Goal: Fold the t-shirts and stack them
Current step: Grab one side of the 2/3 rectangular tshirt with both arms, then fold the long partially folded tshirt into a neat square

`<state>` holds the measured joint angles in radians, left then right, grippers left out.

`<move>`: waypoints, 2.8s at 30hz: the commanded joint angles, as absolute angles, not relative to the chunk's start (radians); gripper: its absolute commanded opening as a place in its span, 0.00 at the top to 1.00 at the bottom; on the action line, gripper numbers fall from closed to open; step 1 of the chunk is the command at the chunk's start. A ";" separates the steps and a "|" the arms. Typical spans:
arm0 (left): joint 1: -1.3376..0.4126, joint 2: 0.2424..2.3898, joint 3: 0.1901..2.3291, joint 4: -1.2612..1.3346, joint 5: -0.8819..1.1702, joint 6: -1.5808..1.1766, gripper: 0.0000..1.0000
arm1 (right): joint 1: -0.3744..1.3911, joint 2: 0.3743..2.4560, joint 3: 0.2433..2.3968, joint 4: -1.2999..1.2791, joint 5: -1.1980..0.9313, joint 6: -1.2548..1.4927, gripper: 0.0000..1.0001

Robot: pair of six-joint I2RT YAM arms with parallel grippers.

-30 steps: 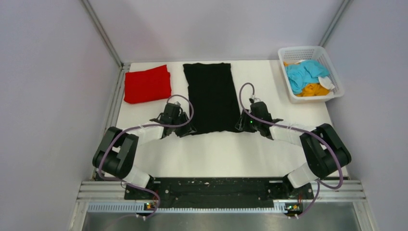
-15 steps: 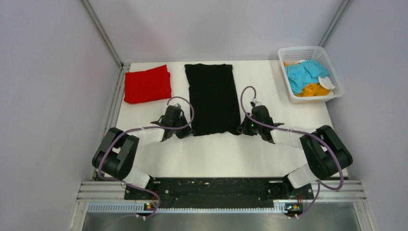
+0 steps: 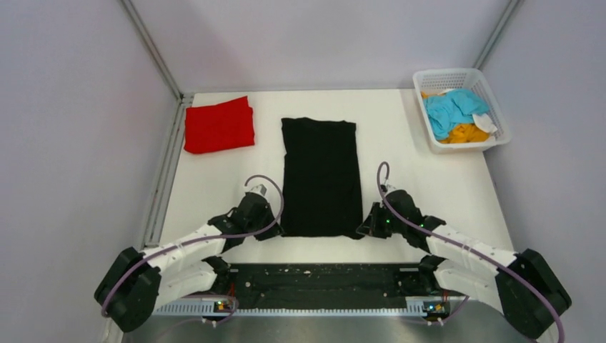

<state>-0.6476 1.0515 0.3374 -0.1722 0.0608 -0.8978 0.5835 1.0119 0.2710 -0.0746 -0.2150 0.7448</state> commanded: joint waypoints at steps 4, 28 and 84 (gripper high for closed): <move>-0.669 0.854 0.317 -0.251 0.048 -0.872 1.00 | 0.607 0.822 0.287 -0.198 -0.217 0.813 1.00; -0.445 1.240 0.965 -0.136 -0.150 -0.688 1.00 | 0.426 1.162 0.822 0.028 -0.064 0.627 1.00; -0.220 2.292 1.928 -0.237 0.374 -0.620 0.01 | 0.266 2.066 1.471 0.228 -0.484 0.644 0.01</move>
<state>-0.2260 2.1975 1.8030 -0.2379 0.3859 -0.6296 0.2558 1.9755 1.3663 0.1837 -0.4511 0.6106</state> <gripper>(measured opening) 0.986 0.987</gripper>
